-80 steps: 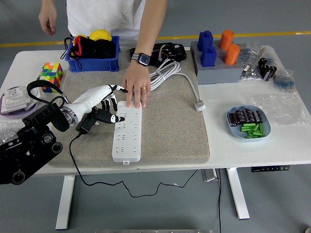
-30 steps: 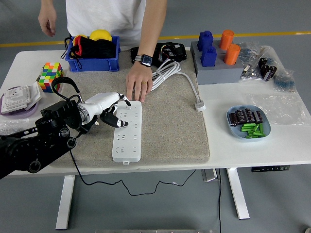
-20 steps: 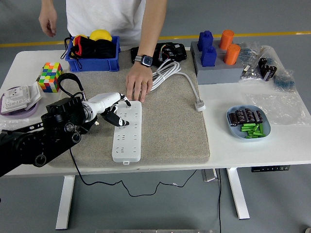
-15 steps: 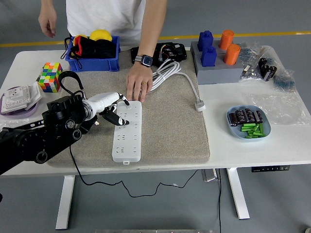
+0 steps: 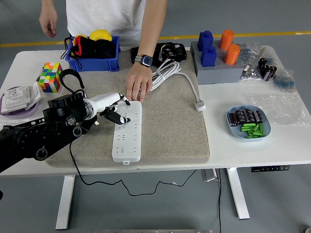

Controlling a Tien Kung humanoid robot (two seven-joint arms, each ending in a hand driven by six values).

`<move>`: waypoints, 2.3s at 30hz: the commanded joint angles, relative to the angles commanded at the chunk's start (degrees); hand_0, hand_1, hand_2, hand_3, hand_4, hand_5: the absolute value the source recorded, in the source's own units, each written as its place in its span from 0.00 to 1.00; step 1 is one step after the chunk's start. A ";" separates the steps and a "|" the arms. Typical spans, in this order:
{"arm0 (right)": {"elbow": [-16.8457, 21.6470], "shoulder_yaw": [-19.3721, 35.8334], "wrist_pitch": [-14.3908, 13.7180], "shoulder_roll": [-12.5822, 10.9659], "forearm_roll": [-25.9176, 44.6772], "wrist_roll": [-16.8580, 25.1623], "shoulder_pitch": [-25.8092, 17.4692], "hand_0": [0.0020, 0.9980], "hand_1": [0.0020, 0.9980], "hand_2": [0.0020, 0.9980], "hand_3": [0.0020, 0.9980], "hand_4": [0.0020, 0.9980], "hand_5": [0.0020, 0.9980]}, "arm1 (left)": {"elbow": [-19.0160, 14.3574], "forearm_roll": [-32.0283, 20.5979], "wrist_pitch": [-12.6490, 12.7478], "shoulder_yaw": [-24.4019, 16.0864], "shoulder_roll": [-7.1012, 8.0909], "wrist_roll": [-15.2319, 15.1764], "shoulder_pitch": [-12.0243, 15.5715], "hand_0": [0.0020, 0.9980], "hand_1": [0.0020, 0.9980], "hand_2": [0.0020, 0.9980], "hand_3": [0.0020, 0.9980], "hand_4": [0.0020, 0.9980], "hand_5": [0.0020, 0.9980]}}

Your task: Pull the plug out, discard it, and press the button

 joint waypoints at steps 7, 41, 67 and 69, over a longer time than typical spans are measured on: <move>0.07 0.00 0.00 -0.02 -0.07 0.01 0.04 0.75 0.68 0.67 0.68 0.76 0.67 | -0.70 0.10 0.28 -0.71 0.21 -0.17 0.21 0.01 0.00 0.04 0.74 0.77 0.36; 0.06 -0.23 -0.01 0.02 0.13 0.03 0.07 0.75 0.68 0.67 0.68 0.76 0.67 | 1.30 -5.66 -0.98 2.60 -0.47 0.77 -1.85 0.00 0.00 0.04 0.74 0.71 0.36; 0.09 -0.36 0.00 0.11 0.21 0.03 0.07 0.75 0.68 0.67 0.68 0.76 0.67 | 2.54 -6.00 -1.47 6.63 -0.32 1.65 -4.51 0.00 0.00 0.04 0.74 0.71 0.37; 0.09 -0.32 -0.01 0.08 0.22 0.03 0.08 0.75 0.68 0.67 0.68 0.76 0.67 | 2.59 -5.84 -1.51 7.82 -0.13 1.72 -4.96 0.00 0.00 0.04 0.74 0.71 0.37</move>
